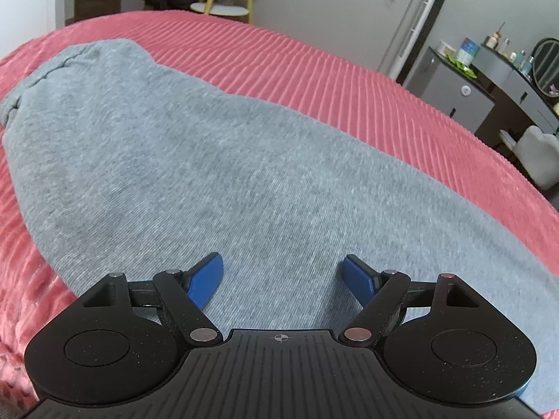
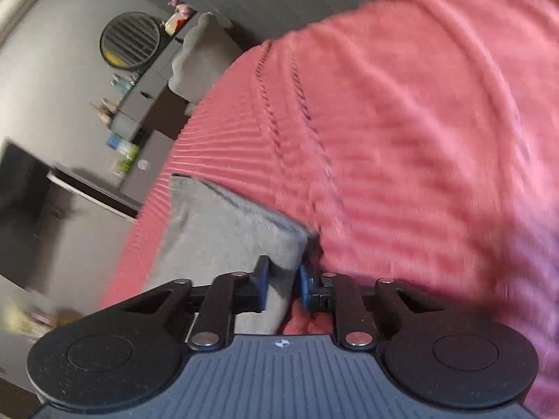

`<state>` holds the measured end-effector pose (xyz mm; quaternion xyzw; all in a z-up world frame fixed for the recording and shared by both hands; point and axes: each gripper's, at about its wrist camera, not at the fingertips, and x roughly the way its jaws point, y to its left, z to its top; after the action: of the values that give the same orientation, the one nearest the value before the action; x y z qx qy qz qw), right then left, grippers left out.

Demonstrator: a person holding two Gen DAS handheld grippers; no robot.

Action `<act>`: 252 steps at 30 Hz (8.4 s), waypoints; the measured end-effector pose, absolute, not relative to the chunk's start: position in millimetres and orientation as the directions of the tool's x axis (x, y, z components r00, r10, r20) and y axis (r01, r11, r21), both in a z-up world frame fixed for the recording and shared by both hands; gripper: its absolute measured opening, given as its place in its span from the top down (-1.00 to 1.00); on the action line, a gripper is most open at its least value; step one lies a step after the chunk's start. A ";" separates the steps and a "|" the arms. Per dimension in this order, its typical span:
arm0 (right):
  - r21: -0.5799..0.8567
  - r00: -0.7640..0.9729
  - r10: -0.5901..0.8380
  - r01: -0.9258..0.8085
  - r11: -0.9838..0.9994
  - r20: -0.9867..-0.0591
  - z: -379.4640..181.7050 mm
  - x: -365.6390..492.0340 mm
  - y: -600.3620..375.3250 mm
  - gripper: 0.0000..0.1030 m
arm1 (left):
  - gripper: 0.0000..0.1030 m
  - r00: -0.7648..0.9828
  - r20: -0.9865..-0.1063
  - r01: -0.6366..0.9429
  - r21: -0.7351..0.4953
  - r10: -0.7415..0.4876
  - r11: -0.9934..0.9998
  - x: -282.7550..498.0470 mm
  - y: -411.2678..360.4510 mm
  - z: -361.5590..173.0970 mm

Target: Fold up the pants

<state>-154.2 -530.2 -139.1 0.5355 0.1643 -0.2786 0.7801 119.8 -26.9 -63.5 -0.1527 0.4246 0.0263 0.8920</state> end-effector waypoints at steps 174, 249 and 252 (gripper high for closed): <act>0.389 0.705 0.060 0.316 0.865 -0.706 -66.4 18.5 -272.6 0.44 | 0.10 0.380 -0.717 0.148 -0.576 -0.584 0.804 127.8 -51.3 -65.2; 0.757 0.763 0.287 0.373 0.536 -0.579 -74.0 -19.0 -285.0 -0.16 | 0.72 0.518 -0.642 0.024 -0.649 -0.565 0.760 104.3 -33.1 -51.0; 0.616 0.725 0.097 0.499 0.610 -0.682 -68.6 -22.1 -288.4 0.02 | 0.72 0.526 -0.650 0.021 -0.635 -0.548 0.772 103.4 -34.0 -49.6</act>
<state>-22.1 -288.4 -68.6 0.4247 0.3505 -0.1218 0.8258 103.4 -34.0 -49.6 -0.2899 0.4550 -0.1727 0.8241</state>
